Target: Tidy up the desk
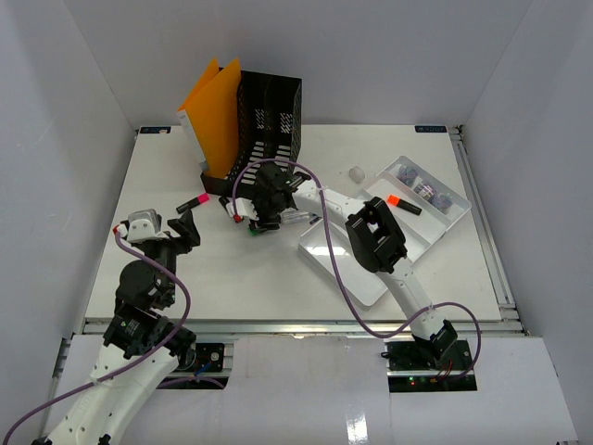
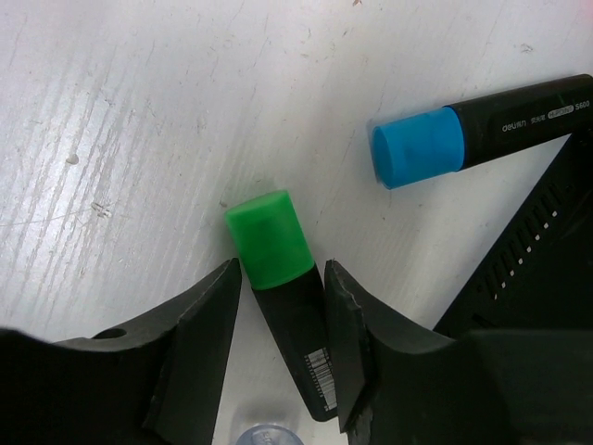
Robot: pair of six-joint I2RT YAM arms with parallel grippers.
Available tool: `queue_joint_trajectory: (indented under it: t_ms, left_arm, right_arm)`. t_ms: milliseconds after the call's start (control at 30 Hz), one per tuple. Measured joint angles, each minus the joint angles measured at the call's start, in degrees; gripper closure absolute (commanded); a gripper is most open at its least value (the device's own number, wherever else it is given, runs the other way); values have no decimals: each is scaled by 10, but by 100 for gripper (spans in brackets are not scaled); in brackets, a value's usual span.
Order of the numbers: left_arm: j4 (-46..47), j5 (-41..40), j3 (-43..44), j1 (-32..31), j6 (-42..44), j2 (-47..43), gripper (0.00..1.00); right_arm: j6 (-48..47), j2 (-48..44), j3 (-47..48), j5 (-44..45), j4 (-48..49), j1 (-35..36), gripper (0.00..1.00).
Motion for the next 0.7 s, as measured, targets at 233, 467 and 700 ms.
queue_joint_trajectory:
  t_ms: [233,467,700]
  left_arm:
    - [0,0,0,0,0,0,21]
    - [0,1,0,0,0,-1,21]
    - [0,4,0,0,0,-1,20]
  right_arm:
    - [29,-30,-56,-13,18,-1,59]
    - [87,-64,-113,-13,23,0,48]
    - [111,-81,-139,-1,23,4,62]
